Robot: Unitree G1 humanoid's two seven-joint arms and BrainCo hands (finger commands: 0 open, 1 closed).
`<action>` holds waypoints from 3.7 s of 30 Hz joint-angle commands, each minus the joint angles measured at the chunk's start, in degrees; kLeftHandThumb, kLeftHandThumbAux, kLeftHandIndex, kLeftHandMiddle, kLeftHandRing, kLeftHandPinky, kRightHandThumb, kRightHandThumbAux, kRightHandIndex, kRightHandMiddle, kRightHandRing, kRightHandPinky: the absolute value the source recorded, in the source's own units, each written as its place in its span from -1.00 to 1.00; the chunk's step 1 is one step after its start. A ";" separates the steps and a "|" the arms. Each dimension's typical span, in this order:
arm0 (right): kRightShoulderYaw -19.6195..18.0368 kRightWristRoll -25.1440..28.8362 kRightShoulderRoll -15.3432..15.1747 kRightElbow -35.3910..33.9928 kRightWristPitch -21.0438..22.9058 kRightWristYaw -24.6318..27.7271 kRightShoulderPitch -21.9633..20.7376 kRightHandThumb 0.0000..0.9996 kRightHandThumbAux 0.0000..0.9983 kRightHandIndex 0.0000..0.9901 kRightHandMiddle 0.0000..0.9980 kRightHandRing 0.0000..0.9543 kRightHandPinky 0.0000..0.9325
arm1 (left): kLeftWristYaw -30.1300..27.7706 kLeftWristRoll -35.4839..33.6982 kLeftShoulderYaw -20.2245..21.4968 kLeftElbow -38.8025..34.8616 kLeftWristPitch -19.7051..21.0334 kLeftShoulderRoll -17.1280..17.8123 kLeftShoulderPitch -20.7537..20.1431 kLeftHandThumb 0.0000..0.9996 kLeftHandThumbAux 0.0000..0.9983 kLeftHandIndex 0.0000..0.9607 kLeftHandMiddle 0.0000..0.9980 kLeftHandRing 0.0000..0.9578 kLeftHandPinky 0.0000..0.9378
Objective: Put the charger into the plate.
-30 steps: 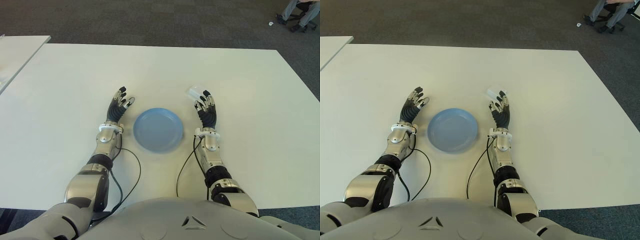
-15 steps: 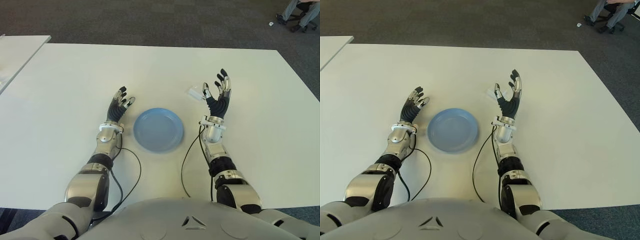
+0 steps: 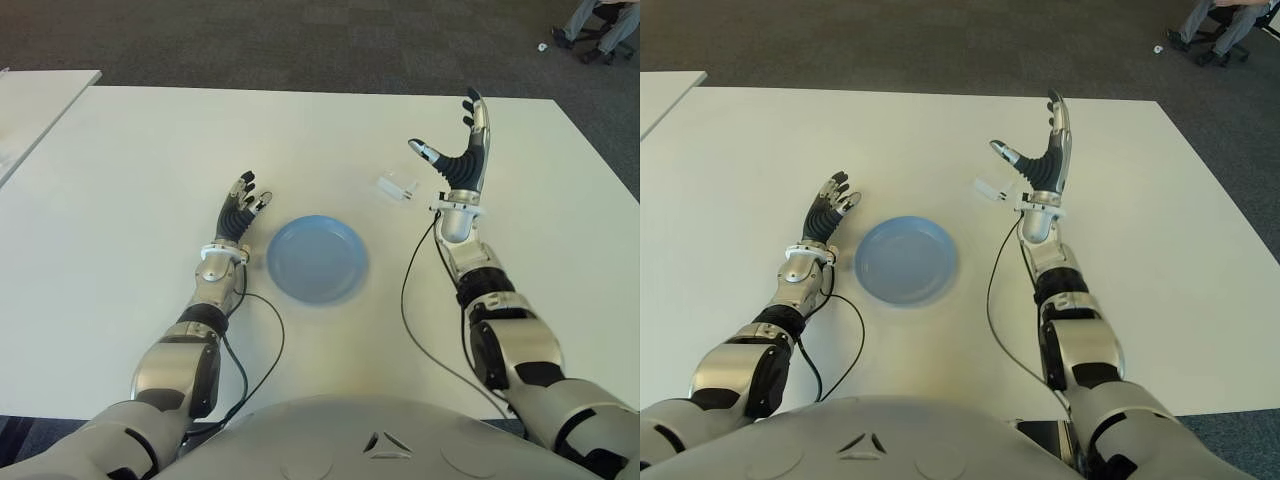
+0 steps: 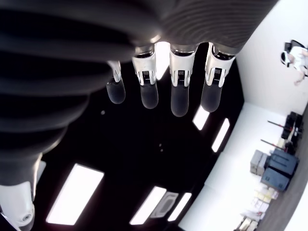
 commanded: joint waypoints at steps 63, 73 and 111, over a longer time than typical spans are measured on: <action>14.15 1.45 -4.64 22.48 33.65 40.44 -14.80 0.05 -0.52 -1.00 -1.00 -1.00 -1.00 | -1.50 1.11 -1.39 0.31 2.57 -2.63 6.03 -1.00 0.06 -1.00 -0.92 -0.92 -0.88; 14.80 1.36 -3.74 22.64 34.63 39.86 -13.40 0.08 -0.59 -1.00 -1.00 -1.00 -1.00 | -2.34 0.92 -1.18 0.19 1.81 -2.56 6.39 -1.00 0.06 -1.00 -0.93 -0.92 -0.87; 32.64 -12.33 4.51 23.53 39.41 32.96 -9.00 -0.14 -0.79 -1.00 -1.00 -1.00 -1.00 | -1.46 1.81 -2.31 -1.21 -0.63 -4.13 7.12 -1.00 0.03 -1.00 -0.87 -0.87 -0.85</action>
